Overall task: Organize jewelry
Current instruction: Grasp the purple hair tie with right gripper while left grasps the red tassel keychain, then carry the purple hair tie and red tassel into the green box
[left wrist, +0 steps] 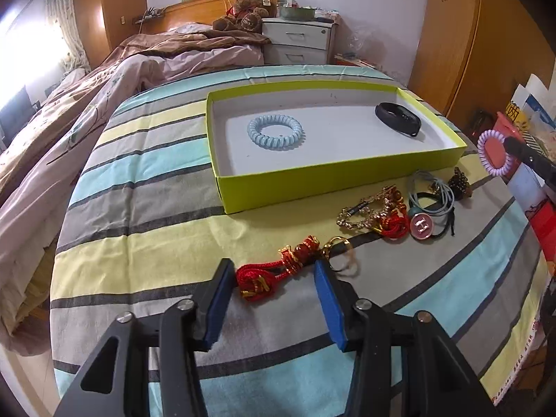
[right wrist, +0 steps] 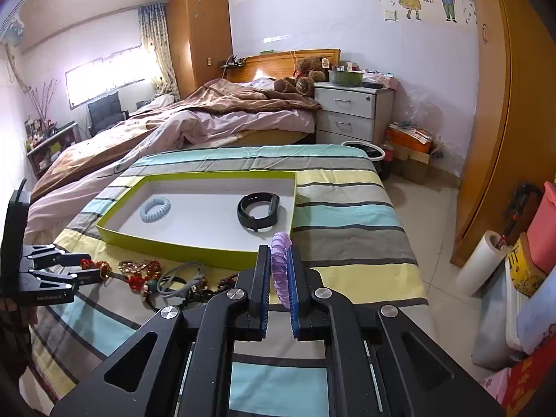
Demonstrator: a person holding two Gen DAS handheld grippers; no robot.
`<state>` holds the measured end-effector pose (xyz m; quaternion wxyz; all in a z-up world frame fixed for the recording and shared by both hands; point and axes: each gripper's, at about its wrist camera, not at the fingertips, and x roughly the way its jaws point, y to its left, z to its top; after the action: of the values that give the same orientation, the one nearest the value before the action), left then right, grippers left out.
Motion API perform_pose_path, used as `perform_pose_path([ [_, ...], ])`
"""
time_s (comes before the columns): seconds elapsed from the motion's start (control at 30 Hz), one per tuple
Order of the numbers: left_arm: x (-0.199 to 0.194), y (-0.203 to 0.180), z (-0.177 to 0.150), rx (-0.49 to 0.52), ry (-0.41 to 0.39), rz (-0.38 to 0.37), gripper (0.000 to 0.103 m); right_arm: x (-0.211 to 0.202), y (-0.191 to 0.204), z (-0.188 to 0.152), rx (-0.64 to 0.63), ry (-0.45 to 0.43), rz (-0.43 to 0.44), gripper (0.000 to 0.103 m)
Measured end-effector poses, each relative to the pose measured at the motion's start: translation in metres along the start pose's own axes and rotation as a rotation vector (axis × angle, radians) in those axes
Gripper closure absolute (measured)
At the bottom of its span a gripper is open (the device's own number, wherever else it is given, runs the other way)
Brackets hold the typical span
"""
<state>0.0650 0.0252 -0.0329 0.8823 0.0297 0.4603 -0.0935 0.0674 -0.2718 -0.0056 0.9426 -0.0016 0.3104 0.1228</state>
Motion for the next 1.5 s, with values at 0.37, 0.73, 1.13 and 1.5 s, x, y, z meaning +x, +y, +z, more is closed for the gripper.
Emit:
perform_pose_path([
  [0.37,-0.007,-0.007,-0.005,-0.022,-0.006,-0.027,0.086,-0.001,0.004,-0.003,0.004,0.002,0.010,0.093],
  [0.73,-0.028,0.002,0.004,-0.075,-0.067,-0.038,0.086,-0.007,0.008,-0.001,0.005,-0.013,0.017,0.094],
  [1.13,-0.043,0.001,0.040,-0.080,-0.148,-0.084,0.086,-0.004,0.022,0.018,-0.023,-0.026,0.063,0.094],
  [1.5,-0.017,0.012,0.095,-0.099,-0.170,-0.120,0.086,0.037,0.046,0.041,-0.085,0.022,0.105,0.094],
])
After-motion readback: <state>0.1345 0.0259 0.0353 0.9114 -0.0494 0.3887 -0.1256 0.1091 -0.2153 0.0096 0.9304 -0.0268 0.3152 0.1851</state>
